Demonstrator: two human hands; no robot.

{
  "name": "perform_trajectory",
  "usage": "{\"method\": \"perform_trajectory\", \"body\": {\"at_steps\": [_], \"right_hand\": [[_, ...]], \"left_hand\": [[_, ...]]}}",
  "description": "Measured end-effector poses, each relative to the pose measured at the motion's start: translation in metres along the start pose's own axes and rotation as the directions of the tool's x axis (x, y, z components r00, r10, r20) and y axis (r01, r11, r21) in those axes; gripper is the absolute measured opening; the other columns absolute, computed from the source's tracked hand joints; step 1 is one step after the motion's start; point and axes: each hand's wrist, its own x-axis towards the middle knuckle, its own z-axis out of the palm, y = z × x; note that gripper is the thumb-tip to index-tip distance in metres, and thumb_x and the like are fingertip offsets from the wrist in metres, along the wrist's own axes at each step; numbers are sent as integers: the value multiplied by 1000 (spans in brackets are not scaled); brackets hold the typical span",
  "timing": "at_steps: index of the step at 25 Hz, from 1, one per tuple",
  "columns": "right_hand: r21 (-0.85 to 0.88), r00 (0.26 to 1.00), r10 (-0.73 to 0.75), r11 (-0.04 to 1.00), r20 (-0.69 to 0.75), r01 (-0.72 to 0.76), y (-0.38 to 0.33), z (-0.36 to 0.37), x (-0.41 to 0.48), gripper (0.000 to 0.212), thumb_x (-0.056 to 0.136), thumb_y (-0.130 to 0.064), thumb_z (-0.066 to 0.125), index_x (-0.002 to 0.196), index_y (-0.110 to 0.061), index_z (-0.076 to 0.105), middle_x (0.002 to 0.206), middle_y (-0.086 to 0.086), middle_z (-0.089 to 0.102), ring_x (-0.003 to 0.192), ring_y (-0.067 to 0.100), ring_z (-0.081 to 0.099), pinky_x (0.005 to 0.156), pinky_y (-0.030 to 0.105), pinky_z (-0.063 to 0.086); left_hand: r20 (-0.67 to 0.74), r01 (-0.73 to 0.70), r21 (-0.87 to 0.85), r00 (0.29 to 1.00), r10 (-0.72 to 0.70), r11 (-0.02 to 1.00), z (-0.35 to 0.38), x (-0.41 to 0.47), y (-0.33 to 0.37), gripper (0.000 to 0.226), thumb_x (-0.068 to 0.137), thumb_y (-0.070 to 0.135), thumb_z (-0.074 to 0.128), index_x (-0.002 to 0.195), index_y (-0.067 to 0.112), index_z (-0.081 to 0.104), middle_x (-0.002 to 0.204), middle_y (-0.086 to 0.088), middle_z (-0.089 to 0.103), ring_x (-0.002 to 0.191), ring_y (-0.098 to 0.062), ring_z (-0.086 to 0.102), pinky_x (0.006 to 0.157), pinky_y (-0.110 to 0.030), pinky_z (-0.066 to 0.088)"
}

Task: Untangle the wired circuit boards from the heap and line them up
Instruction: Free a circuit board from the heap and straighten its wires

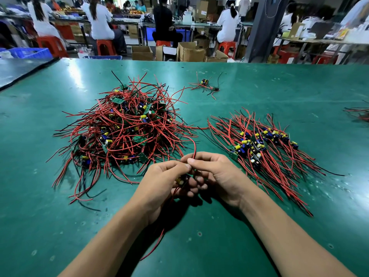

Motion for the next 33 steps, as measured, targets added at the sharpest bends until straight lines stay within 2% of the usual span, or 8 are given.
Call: {"method": "perform_trajectory", "body": {"at_steps": [7,12,16,18,21,25,29,33], "right_hand": [[-149,952,-191,976,-240,158,-1,-11,4,10,83,-27,80,87,-19,75,49,1,47,37,12,34,41,17,28],[-135,851,-299,954,-432,267,-6,-22,12,12,84,-17,79,74,-17,72,51,-4,49,38,11,36,46,21,23],[60,911,-213,967,-354,249,-3,-15,13,19,87,-16,74,79,-11,58,56,-4,48,37,6,38,36,16,29],[117,979,-94,986,-183,116,-3,-12,8,23,81,-26,76,88,-8,63,65,-2,50,40,5,38,35,16,29],[48,999,25,999,34,-27,-2,-5,1,22,78,-23,76,92,-9,68,67,-1,58,41,4,39,36,14,29],[32,998,-7,999,-63,9,-1,1,0,22,69,-18,80,83,-9,66,64,2,61,40,4,37,35,15,28],[-4,984,-41,999,-171,41,0,1,2,20,72,-15,84,64,-18,65,57,1,50,39,5,33,35,16,25],[11,972,-78,997,-224,82,1,4,5,27,75,-15,85,60,-19,63,49,-2,40,38,8,29,38,17,25]], "left_hand": [[-16,-25,56,1000,26,998,3,-1,1,16,91,8,60,76,4,64,57,-12,60,46,-21,57,43,-22,47],[46,-18,89,999,14,996,5,-2,0,21,89,8,61,69,9,65,57,-12,59,46,-23,57,42,-20,44],[39,-14,72,999,11,997,-1,-1,0,24,89,8,62,66,9,67,58,-15,59,47,-24,58,45,-22,47],[36,-8,43,999,6,999,-4,0,0,23,89,8,61,68,8,70,58,-16,59,48,-25,57,47,-24,48],[45,-4,27,999,3,1000,-7,2,-1,21,90,8,60,73,8,73,59,-15,60,50,-25,57,49,-25,49],[52,-10,22,999,9,1000,-8,4,-2,22,91,7,58,74,7,71,57,-13,58,51,-25,59,51,-27,48],[48,-26,28,999,24,999,-7,5,-3,24,91,6,58,71,9,70,59,-13,57,52,-25,60,53,-27,50],[67,-28,29,997,26,999,-6,5,-2,23,92,9,59,71,9,69,58,-12,58,51,-23,59,52,-25,50]]}}
